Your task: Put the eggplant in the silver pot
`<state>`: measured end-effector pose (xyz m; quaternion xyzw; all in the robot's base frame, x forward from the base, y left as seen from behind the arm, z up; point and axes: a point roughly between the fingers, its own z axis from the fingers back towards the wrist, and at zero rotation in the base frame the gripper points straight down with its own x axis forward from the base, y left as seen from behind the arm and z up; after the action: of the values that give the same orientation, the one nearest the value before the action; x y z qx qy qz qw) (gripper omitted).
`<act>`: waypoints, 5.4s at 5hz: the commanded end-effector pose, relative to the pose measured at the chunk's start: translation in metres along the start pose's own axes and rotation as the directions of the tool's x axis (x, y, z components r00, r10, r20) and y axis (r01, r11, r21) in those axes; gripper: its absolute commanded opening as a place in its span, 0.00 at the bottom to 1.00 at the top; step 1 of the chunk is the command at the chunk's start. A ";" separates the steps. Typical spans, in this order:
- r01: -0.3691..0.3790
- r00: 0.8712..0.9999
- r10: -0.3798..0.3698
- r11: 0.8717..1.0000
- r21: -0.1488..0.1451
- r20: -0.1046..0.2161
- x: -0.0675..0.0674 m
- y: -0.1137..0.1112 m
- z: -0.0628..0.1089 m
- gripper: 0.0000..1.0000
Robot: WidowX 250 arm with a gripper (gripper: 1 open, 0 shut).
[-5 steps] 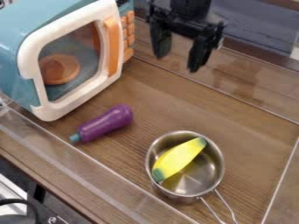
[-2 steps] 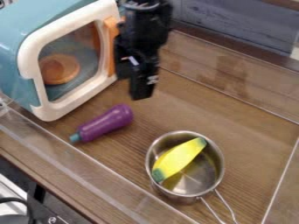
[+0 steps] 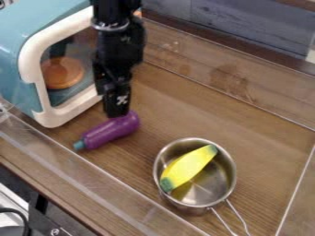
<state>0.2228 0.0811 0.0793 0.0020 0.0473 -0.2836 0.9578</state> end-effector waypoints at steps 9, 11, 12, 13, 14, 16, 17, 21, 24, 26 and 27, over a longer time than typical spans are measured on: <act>0.000 0.998 -0.004 0.998 0.060 0.070 0.014 0.004 -0.042 1.00; -0.044 0.997 0.040 0.998 0.054 0.073 0.017 0.006 -0.052 1.00; -0.068 0.995 0.065 0.996 0.052 0.074 0.020 0.008 -0.051 1.00; -0.049 0.996 0.045 0.997 0.052 0.075 0.022 0.009 -0.048 1.00; -0.029 0.997 0.025 0.998 0.052 0.076 0.023 0.010 -0.044 1.00; 0.008 0.998 -0.012 0.999 0.050 0.068 0.027 0.010 -0.032 0.00; 0.004 0.999 -0.007 0.999 0.046 0.054 0.027 0.003 -0.014 0.00; -0.054 0.997 0.052 0.997 0.048 0.052 0.039 -0.041 0.063 0.00; -0.056 0.993 0.054 0.998 0.021 0.102 0.049 -0.087 0.091 0.00; -0.229 0.963 0.226 0.973 0.001 0.144 0.041 -0.107 0.092 0.00; -0.266 0.951 0.263 0.964 -0.006 0.164 0.041 -0.109 0.098 0.00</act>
<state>0.2039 -0.0334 0.1657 -0.0068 -0.0130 -0.1509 0.9884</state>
